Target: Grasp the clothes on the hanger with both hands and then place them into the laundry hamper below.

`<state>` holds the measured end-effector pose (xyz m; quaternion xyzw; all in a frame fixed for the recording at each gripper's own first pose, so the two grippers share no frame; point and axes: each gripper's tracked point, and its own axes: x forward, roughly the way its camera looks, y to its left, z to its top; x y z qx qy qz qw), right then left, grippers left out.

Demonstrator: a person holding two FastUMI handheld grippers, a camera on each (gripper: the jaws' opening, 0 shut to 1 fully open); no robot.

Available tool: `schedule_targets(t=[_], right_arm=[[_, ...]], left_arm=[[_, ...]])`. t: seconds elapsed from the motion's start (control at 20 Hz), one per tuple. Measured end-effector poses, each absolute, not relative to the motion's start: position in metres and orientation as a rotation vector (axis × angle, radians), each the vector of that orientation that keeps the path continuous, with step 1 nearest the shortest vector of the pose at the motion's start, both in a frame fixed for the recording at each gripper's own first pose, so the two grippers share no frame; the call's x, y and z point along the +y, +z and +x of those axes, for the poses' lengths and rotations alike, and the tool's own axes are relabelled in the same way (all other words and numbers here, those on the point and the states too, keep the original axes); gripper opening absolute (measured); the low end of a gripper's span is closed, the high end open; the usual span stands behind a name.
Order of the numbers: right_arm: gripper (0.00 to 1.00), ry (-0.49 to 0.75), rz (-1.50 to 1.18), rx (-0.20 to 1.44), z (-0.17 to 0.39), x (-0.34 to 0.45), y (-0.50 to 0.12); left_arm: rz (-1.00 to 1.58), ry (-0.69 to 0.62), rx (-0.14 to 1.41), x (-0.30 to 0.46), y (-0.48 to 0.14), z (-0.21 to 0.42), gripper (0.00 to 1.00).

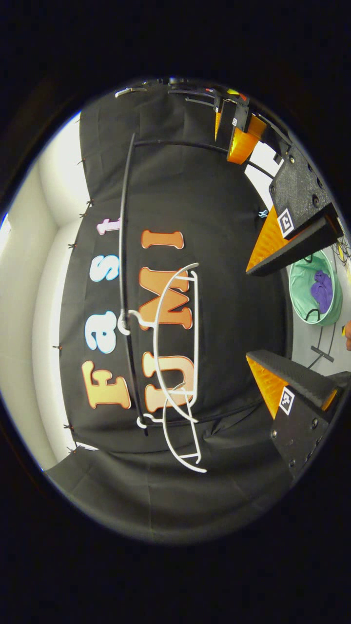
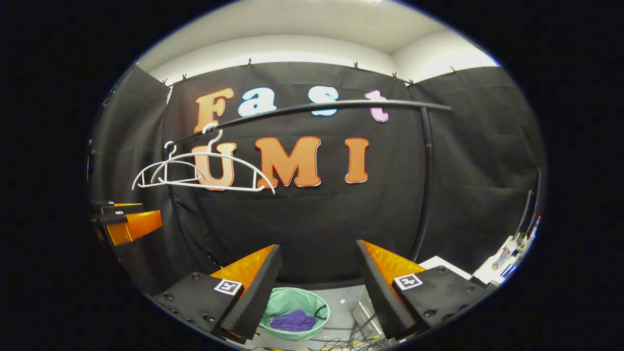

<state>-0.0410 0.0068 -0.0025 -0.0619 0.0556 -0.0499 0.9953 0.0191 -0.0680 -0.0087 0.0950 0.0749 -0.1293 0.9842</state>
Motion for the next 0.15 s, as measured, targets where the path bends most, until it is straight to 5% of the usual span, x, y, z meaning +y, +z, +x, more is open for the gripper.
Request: schedule_targets(t=[0.15], right_arm=[[0.89,-0.099,-0.138,0.062,-0.048,0.009,0.02]], left_arm=[[0.181,-0.242,0.116,-0.055,0.009,0.019,0.96]])
